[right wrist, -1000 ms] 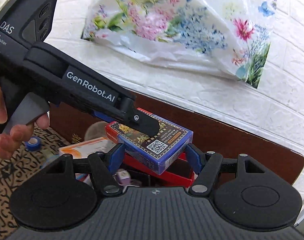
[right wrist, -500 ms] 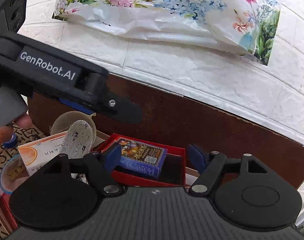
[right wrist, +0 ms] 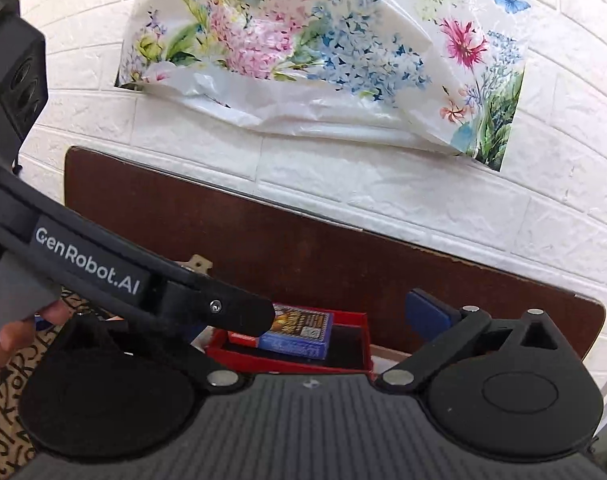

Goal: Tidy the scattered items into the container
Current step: 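Lift the card deck box into the cardboard box and open the left tool, then withdraw both tools from the box toward the blue tape and green box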

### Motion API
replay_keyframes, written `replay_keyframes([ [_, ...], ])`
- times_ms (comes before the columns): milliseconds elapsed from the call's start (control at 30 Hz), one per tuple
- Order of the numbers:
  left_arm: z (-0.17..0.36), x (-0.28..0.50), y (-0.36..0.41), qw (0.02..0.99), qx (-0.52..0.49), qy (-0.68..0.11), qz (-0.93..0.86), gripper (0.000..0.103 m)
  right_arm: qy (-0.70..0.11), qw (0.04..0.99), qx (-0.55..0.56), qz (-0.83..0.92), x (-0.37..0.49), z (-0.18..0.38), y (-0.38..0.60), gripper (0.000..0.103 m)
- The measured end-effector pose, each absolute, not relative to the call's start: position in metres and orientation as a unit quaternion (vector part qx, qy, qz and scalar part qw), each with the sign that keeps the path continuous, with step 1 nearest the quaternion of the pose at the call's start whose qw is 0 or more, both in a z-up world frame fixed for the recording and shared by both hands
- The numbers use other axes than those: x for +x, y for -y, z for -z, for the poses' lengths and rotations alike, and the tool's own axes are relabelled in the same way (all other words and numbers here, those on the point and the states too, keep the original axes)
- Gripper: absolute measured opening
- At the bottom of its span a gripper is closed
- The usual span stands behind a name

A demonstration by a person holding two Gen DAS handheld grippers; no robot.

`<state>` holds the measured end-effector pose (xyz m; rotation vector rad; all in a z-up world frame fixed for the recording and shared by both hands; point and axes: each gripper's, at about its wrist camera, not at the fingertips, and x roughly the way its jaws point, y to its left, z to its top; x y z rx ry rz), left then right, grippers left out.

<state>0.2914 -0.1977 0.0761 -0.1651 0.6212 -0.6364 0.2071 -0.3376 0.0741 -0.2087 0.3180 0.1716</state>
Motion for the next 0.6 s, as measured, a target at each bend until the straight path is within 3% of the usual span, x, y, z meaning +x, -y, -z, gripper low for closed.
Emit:
replay_keyframes([
  [267, -0.085, 0.207, 0.145, 0.909, -0.071, -0.289, 0.291, 0.103, -0.168, 0.974, -0.076, -0.131, 0.143, -0.081, 0.295, 0.102],
  [600, -0.014, 0.113, 0.028, 0.909, -0.121, -0.327, 0.229, 0.103, -0.235, 0.933, -0.111, -0.249, 0.068, -0.029, 0.193, 0.102],
])
